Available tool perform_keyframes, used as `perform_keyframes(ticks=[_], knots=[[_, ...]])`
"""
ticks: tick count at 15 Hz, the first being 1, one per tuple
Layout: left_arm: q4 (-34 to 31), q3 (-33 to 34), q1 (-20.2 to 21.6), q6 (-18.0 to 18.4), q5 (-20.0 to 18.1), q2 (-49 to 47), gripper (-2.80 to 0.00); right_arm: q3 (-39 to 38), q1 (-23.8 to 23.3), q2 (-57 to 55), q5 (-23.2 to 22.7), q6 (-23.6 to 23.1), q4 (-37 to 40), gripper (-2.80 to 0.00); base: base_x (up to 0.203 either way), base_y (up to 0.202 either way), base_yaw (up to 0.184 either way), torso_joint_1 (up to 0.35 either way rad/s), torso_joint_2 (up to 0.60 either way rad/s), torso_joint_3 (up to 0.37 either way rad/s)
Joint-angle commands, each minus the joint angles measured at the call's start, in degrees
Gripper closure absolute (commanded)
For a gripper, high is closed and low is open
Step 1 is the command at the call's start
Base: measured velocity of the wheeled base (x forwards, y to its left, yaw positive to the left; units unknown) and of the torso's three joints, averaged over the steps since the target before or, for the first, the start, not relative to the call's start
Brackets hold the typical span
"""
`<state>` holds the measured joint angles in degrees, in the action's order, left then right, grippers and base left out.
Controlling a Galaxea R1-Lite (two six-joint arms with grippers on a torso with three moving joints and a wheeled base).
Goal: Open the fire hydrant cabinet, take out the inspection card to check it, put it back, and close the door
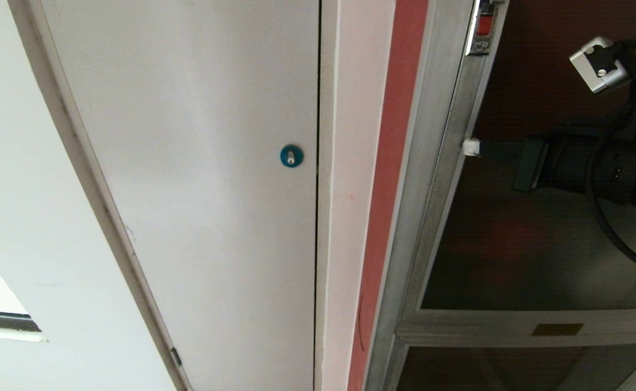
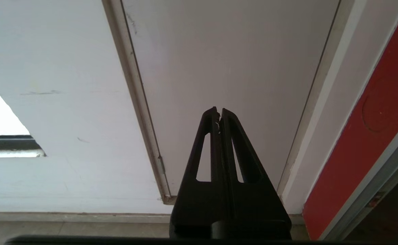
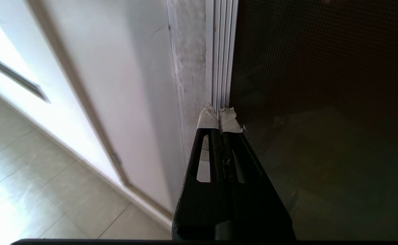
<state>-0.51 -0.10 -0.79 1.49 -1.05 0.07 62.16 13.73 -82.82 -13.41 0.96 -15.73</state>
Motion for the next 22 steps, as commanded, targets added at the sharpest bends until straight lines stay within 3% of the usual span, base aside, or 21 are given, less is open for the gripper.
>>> perform_keyframes(ticks=[1, 8, 13, 17, 22], knots=[[-0.02, 0.01, 0.0, 0.01, -0.01, 0.01, 0.0, 1.23, -0.02, -2.12, 0.39, 0.0, -0.53, 0.0, 0.0, 0.0, 0.0, 0.0, 0.0, 0.0], [-0.02, 0.01, 0.0, 0.01, -0.01, 0.01, 0.0, 1.39, 0.16, 1.25, 0.73, 0.14, -0.02, 0.0, 0.0, 0.0, 0.0, 0.0, 0.0, 0.0], [-0.02, 0.01, -0.03, 0.01, -0.01, 0.01, 0.0, 3.2, 2.75, 9.4, -4.36, 0.18, 0.22, 0.0, 0.0, 0.0, 0.0, 0.0, 0.0, 0.0], [-0.02, 0.01, -0.08, 0.01, -0.01, 0.01, 0.0, 13.82, 3.57, 10.76, -4.73, 0.37, 6.11, 0.0, 0.0, 0.0, 0.0, 0.0, 0.0, 0.0], [-0.02, 0.01, 0.0, 0.01, -0.01, 0.01, 0.0, 35.37, 5.09, 2.75, -4.82, 0.39, 14.01, 0.0, 0.0, 0.0, 0.0, 0.0, 0.0, 0.0]])
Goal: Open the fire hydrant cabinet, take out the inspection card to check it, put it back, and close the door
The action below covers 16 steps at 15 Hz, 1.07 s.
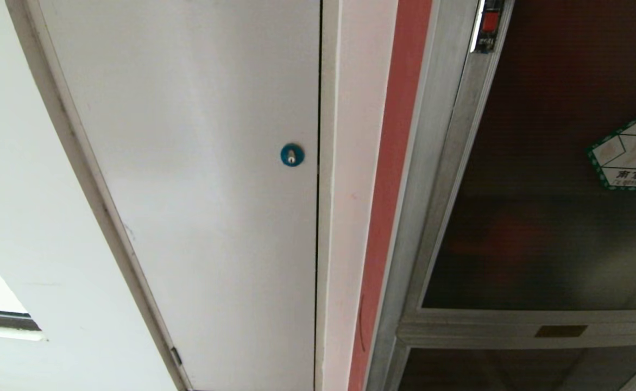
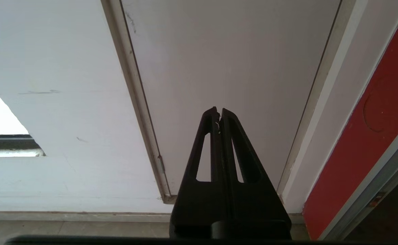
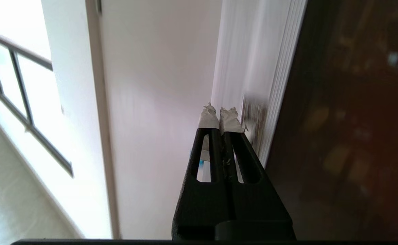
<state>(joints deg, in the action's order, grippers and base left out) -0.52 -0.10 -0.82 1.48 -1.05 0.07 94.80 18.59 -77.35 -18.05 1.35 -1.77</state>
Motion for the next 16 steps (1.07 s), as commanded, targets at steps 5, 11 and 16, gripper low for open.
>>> perform_keyframes(ticks=[5, 11, 16], knots=[[0.0, 0.01, 0.02, 0.02, -0.01, 0.01, 0.0, 17.39, 0.56, -14.62, 0.34, -0.31, -0.14, 0.0, 0.0, 0.0, 0.0, 0.0, 0.0, 0.0], [0.0, 0.01, 0.03, 0.02, -0.01, 0.01, 0.0, 17.43, -0.29, -19.84, 5.13, -0.3, -11.42, 0.0, 0.0, 0.0, 0.0, 0.0, 0.0, 0.0], [0.0, 0.01, -0.04, 0.02, -0.01, 0.01, 0.0, 17.35, -2.69, -19.94, 6.41, -0.3, -12.12, 0.0, 0.0, 0.0, 0.0, 0.0, 0.0, 0.0]])
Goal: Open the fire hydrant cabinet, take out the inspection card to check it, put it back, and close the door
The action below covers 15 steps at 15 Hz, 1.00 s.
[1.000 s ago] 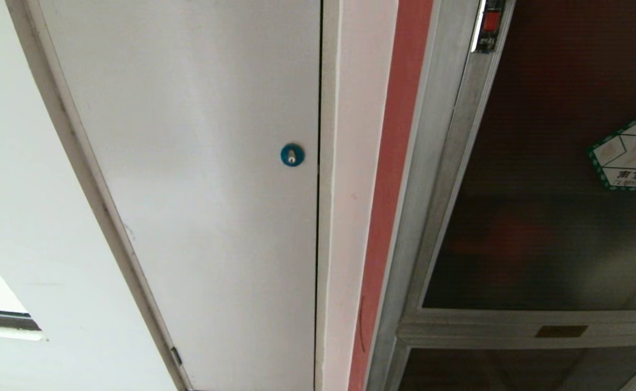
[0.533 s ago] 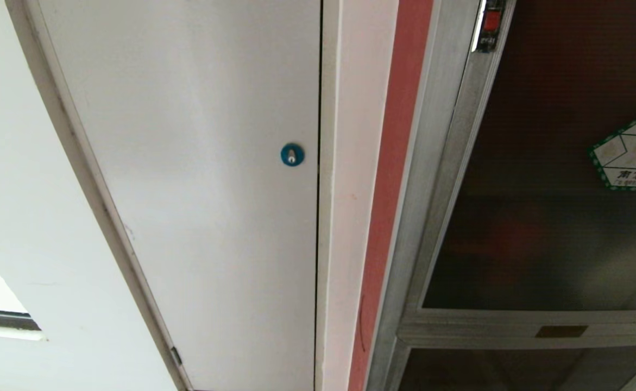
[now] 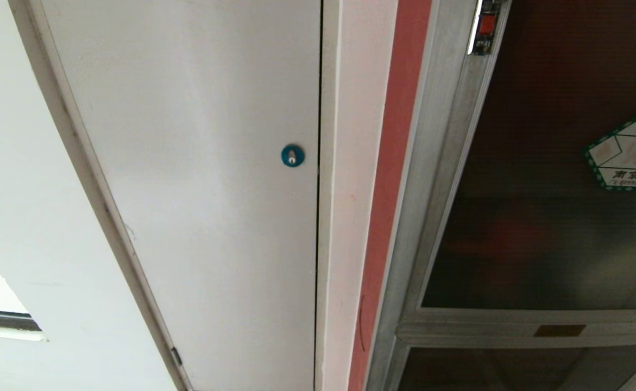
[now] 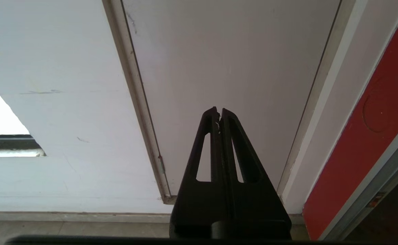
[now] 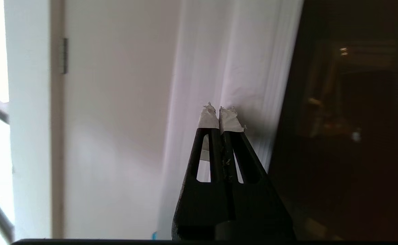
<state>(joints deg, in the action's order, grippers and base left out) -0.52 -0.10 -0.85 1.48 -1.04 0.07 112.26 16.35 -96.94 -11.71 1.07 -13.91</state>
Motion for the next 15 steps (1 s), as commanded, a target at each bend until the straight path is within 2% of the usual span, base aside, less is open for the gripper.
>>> perform_keyframes(ticks=[1, 10, 13, 15], knots=[[0.0, 0.01, 0.01, 0.01, -0.02, 0.01, 0.0, -0.11, -0.69, -0.28, 1.46, 0.05, 0.02, 0.0, 0.0, 0.0, 0.0, 0.0, 0.0, 0.0], [0.0, 0.01, 0.06, 0.01, -0.02, 0.01, 0.0, -2.24, -0.46, 1.82, 3.66, -0.02, 0.69, 0.0, 0.0, 0.0, 0.0, 0.0, 0.0, 0.0], [0.0, 0.01, 0.06, 0.01, -0.02, 0.01, 0.0, -5.96, 1.65, 6.28, 2.89, 1.23, 0.66, 0.0, 0.0, 0.0, 0.0, 0.0, 0.0, 0.0], [0.0, 0.01, 0.02, 0.01, -0.02, 0.01, 0.0, -10.26, 2.34, 9.67, 0.29, 2.73, 0.68, 0.0, 0.0, 0.0, 0.0, 0.0, 0.0, 0.0]])
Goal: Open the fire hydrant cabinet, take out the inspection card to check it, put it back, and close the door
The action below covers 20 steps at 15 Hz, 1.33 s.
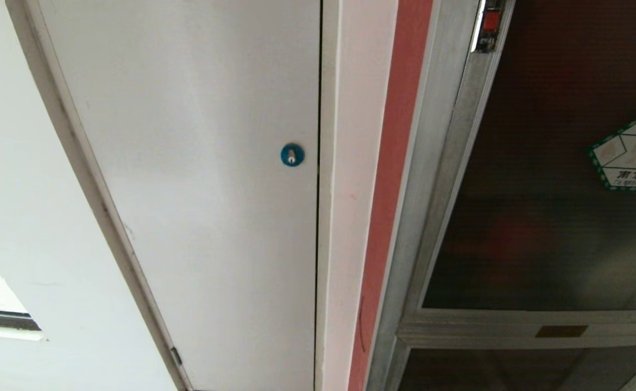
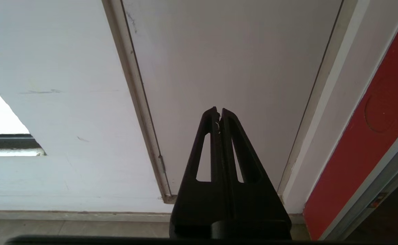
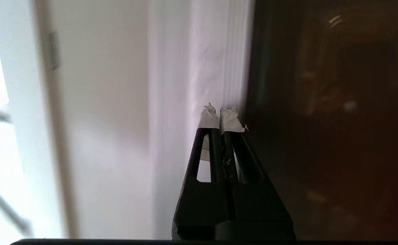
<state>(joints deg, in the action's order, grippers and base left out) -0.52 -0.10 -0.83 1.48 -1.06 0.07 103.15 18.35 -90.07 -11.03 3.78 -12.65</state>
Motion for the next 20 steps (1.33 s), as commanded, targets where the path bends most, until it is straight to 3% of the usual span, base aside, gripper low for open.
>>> perform_keyframes(ticks=[1, 3, 6, 20], knots=[[0.0, 0.01, -0.01, 0.01, 0.0, 0.01, 0.0, -3.62, 0.41, 4.05, -1.44, 0.16, -0.53, 0.0, 0.0, 0.0, 0.0, 0.0, 0.0, 0.0], [0.0, 0.01, 0.04, 0.01, 0.0, 0.01, 0.0, -8.76, 0.43, 6.12, -2.8, 0.25, 0.1, 0.0, 0.0, 0.0, 0.0, 0.0, 0.0, 0.0], [0.0, 0.01, 0.02, 0.01, 0.0, 0.01, 0.0, -10.09, 0.28, 7.19, -6.61, 0.07, 4.72, 0.0, 0.0, 0.0, 0.0, 0.0, 0.0, 0.0], [0.0, 0.01, 0.04, 0.01, 0.0, 0.01, 0.0, -13.73, -2.62, 3.76, -6.9, -0.18, 4.96, 0.0, 0.0, 0.0, 0.0, 0.0, 0.0, 0.0]])
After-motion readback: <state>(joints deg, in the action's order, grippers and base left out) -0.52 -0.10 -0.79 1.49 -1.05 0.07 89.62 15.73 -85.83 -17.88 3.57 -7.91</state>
